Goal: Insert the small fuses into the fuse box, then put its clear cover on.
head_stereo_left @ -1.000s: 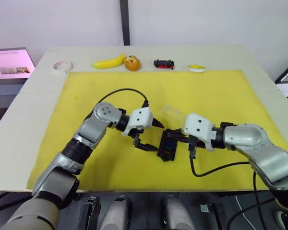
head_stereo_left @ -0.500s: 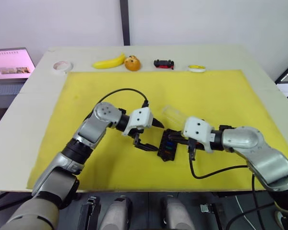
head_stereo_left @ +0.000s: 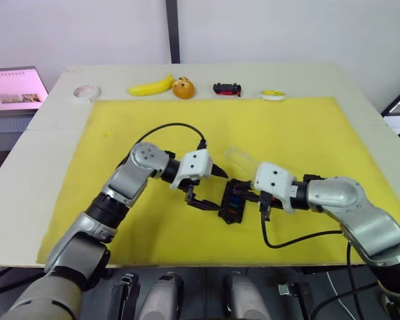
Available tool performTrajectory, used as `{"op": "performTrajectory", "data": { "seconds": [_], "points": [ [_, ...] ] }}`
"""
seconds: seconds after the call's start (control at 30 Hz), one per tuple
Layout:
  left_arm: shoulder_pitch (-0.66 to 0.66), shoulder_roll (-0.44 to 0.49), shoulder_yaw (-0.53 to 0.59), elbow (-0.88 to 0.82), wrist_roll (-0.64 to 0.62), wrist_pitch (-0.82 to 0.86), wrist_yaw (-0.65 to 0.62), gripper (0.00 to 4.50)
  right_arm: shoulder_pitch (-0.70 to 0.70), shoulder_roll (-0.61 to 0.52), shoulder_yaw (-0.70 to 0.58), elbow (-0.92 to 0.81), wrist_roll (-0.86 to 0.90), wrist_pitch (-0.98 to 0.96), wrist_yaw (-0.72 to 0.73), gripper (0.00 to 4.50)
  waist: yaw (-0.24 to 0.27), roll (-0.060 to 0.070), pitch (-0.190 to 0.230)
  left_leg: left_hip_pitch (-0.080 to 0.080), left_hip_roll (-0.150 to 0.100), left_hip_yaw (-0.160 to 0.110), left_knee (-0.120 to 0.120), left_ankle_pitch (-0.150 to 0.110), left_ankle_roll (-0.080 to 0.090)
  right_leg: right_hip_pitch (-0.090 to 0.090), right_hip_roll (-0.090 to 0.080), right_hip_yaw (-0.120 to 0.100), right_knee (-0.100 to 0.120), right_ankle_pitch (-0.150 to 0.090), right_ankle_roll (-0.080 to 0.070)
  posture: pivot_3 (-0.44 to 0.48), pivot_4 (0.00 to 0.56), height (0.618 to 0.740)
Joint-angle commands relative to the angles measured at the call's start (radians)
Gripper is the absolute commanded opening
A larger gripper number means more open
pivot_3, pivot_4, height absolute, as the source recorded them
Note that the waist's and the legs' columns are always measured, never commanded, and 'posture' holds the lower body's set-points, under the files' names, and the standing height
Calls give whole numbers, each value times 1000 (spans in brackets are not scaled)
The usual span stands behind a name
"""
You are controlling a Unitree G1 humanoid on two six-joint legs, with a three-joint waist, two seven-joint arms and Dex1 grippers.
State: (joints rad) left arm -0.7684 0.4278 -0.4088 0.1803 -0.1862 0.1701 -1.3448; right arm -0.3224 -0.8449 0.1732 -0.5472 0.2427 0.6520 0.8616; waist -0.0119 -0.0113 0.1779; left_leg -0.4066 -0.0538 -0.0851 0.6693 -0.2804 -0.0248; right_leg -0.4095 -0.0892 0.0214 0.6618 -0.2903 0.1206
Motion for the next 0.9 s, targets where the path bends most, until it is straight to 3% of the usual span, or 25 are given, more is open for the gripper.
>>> {"op": "performTrajectory", "data": {
  "seconds": [0.03, 0.4, 0.5, 0.6, 0.9],
  "points": [
    [-11, -1, 25, -11, -2, -5, 2, 4500, -25, -4, -65, -55, 42, 13, 6, 2415, 0, 0, 0, 0, 0, 0, 0, 0, 0, 0, 0, 0, 0, 0, 0, 0, 150, 740],
    [-1, -4, 21, -16, -8, -15, -7, 4500, 9, 26, -132, -85, 140, 64, -1, 2415, 1, 0, 0, 0, 0, 0, 0, 0, 0, 0, 0, 0, 0, 0, 0, 0, 150, 740],
    [0, -7, 21, -16, -7, -21, -8, 4500, 60, 106, -183, -69, 238, 93, -22, 1515, 0, 0, 0, 0, 0, 0, 0, 0, 0, 0, 0, 0, 0, 0, 0, 0, 150, 740],
    [4, -7, 19, -19, -5, -25, -8, 4500, 95, 154, -218, -44, 294, 109, -34, 48, 0, 0, 0, 0, 0, 0, 0, 0, 0, 0, 0, 0, 1, 0, 0, 0, 150, 740],
    [5, -6, 18, -29, -3, -21, -8, 4500, 131, 163, -194, 44, 272, 66, -57, 48, 0, 0, 0, 1, 0, 0, 0, 0, 1, 0, 0, 1, 1, 0, 0, 0, 150, 740]
  ]
}}
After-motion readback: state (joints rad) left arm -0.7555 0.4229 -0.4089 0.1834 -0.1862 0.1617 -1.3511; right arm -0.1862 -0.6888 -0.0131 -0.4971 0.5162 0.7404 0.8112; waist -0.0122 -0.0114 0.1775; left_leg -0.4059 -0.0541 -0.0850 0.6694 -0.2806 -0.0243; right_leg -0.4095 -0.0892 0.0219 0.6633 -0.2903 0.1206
